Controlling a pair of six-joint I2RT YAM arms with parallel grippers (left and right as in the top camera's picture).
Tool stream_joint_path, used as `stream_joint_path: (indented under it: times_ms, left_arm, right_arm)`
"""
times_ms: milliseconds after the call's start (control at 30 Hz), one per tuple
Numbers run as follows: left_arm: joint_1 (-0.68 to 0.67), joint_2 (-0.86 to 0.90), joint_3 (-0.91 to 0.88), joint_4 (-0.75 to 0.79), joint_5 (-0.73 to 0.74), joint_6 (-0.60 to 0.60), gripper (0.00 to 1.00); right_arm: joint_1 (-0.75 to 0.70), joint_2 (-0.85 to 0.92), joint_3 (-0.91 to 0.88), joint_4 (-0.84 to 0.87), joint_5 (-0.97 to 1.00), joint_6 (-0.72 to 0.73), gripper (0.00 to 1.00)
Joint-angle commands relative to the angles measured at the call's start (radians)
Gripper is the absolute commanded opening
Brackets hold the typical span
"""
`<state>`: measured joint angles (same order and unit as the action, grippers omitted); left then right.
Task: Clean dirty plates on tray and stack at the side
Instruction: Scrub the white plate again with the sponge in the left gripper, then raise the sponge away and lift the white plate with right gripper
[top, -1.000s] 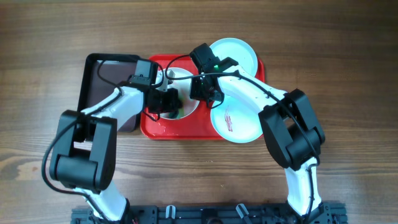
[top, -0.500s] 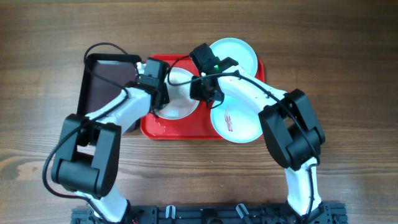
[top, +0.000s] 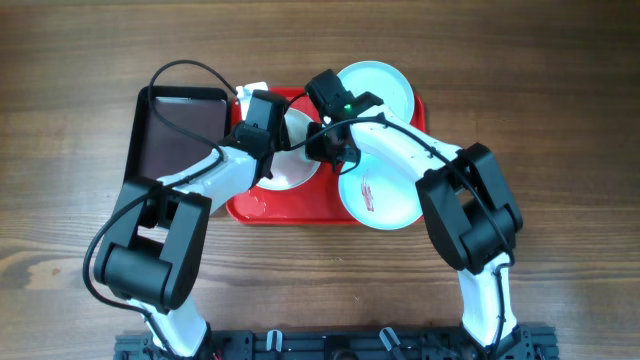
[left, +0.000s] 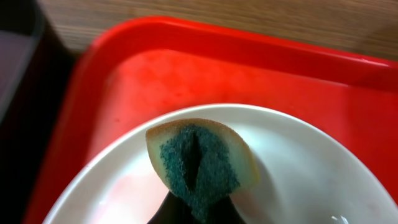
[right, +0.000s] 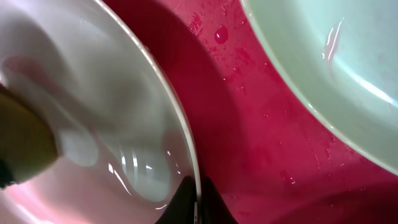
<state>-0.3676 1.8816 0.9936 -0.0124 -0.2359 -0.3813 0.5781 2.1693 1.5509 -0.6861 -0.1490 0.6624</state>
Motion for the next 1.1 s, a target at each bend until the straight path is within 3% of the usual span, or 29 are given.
stream_joint_path:
  times_ms: [0,167,367,600,800,1067]
  left_arm:
    - [-0.009,0.017,-0.01,-0.003,0.214,-0.016,0.04]
    - [-0.007,0.01,-0.01,-0.032,0.333,0.008,0.04]
    - [0.024,-0.033,-0.01,-0.19,0.494,0.036,0.04]
    - [0.12,-0.113,0.01,-0.412,0.501,-0.051,0.04]
    - [0.221,-0.22,0.109,-0.564,0.501,-0.05,0.04]
    - [0.255,-0.338,0.212,-0.631,0.501,-0.05,0.04]
  right_arm:
    - [0.007,0.042,-0.015,-0.013,0.018,-0.032,0.04]
    - [0.007,0.042,-0.015,-0.013,0.01,-0.034,0.04]
    - [0.007,0.042,-0.015,-0.01,-0.01,-0.039,0.04]
    - [0.007,0.042,-0.015,-0.013,-0.065,-0.091,0.04]
    - [-0.005,0.042,-0.015,-0.016,-0.142,-0.148,0.04]
    - [-0.057,0.037,0.002,-0.067,-0.166,-0.245,0.04]
